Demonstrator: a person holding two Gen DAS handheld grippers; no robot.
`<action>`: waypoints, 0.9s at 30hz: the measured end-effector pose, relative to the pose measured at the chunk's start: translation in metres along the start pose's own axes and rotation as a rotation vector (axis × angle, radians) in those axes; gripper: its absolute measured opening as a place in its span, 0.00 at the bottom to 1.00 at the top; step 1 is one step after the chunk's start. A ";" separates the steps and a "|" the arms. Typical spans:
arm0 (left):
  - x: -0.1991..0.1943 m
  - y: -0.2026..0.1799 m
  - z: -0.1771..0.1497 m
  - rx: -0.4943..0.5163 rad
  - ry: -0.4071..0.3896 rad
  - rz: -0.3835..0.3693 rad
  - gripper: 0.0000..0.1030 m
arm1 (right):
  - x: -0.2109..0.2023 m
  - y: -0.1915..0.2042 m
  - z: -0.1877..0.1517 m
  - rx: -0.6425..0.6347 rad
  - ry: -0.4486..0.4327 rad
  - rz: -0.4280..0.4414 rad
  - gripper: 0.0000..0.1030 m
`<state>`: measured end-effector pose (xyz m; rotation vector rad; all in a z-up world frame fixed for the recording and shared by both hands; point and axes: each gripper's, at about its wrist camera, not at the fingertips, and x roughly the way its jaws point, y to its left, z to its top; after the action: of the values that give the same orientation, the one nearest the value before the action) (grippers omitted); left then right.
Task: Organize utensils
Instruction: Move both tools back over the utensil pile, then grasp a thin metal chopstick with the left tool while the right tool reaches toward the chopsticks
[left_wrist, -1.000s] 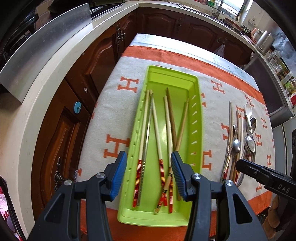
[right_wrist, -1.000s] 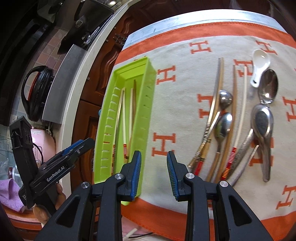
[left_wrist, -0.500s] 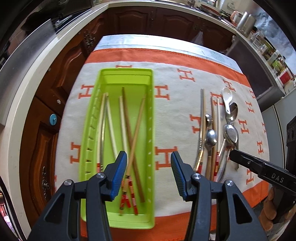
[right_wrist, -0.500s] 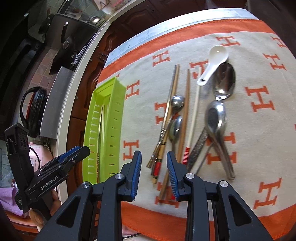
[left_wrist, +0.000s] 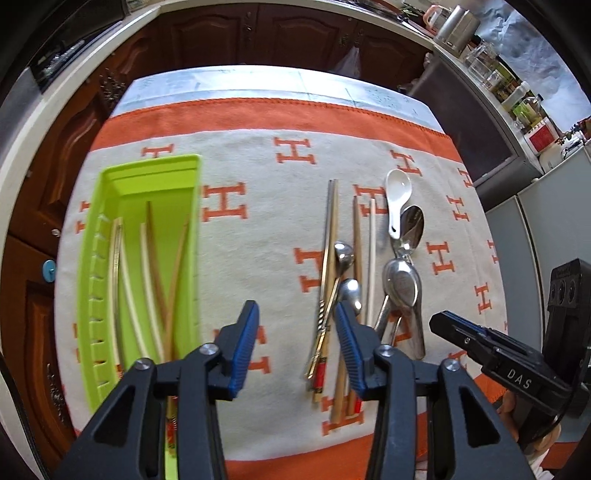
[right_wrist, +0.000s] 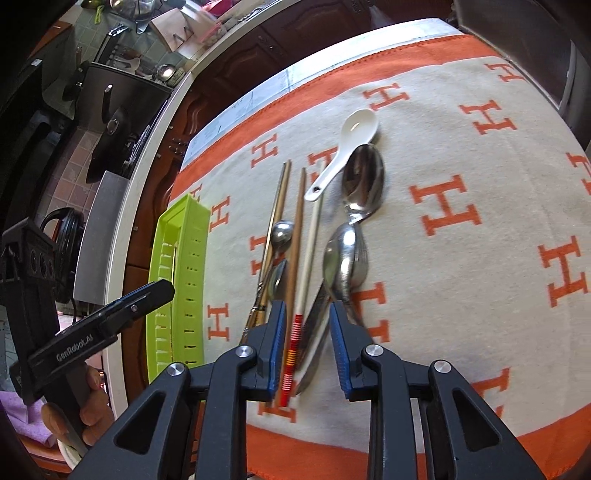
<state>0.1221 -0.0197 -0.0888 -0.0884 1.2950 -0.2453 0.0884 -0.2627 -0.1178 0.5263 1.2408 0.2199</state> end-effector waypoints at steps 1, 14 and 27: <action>0.006 -0.002 0.003 0.000 0.012 -0.014 0.32 | 0.000 -0.001 0.000 0.004 -0.004 -0.001 0.22; 0.082 -0.011 0.028 0.001 0.182 -0.041 0.12 | 0.002 -0.020 0.006 0.039 -0.015 0.024 0.22; 0.104 -0.021 0.024 0.047 0.240 0.016 0.12 | 0.007 -0.020 0.006 0.052 -0.005 0.042 0.22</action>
<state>0.1681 -0.0656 -0.1759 -0.0085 1.5274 -0.2785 0.0936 -0.2782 -0.1319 0.5973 1.2341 0.2222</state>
